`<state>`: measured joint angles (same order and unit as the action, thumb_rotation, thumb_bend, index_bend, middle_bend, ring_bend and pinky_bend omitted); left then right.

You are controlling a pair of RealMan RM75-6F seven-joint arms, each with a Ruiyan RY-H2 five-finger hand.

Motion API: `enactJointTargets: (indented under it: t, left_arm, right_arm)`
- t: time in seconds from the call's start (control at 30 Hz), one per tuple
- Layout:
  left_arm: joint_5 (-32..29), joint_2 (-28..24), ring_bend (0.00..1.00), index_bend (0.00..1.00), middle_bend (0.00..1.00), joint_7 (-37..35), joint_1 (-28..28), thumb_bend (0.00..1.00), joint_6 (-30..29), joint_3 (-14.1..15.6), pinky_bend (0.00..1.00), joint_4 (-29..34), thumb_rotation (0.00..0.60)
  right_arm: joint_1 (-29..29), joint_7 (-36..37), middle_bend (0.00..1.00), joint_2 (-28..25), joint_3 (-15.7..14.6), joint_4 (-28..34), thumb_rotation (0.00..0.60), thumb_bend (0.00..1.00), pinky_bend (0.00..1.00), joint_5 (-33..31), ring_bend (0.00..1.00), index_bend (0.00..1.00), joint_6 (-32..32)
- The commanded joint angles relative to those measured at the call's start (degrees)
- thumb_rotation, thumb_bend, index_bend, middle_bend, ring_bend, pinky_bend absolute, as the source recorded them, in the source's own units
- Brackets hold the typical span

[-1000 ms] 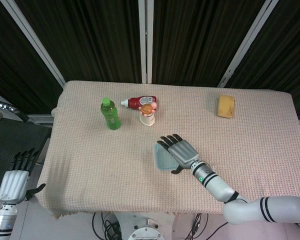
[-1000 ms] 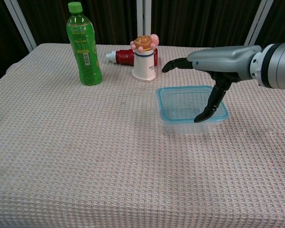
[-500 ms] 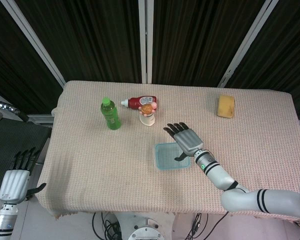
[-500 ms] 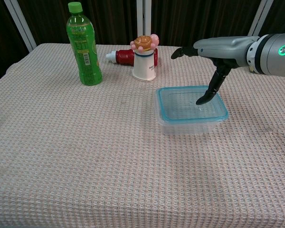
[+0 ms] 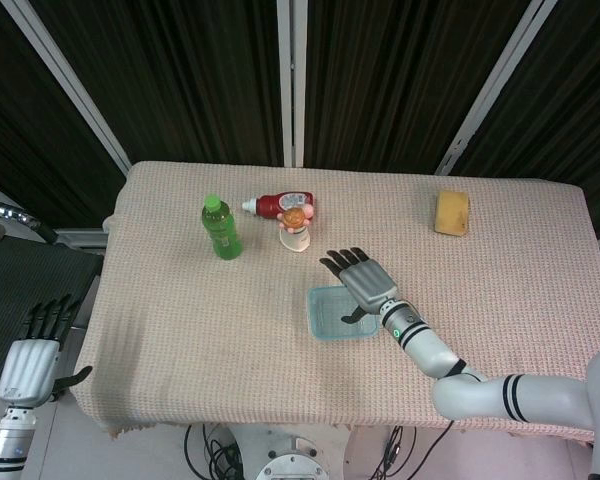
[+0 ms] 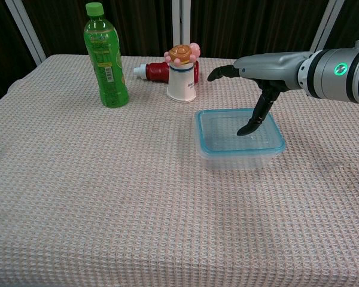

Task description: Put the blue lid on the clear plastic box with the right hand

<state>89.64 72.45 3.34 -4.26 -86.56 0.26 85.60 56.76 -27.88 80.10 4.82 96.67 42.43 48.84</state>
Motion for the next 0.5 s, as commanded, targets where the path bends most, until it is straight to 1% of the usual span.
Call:
enactJointTargets:
  t: [0.03, 0.5]
  left_arm:
    - [-0.02, 0.00, 0.00, 0.06, 0.00, -0.14, 0.10, 0.00, -0.11, 0.04, 0.00, -0.10, 0.600]
    - [0.15, 0.37, 0.00, 0.06, 0.00, -0.99, 0.03, 0.00, -0.05, 0.02, 0.00, -0.90, 0.600]
  right_arm:
    - [0.04, -0.22, 0.00, 0.05, -0.12, 0.28, 0.580, 0.00, 0.00, -0.08, 0.00, 0.00, 0.16]
    - [-0.88, -1.34, 0.00, -1.49, -1.56, 3.40, 0.580, 0.00, 0.00, -0.56, 0.00, 0.00, 1.77]
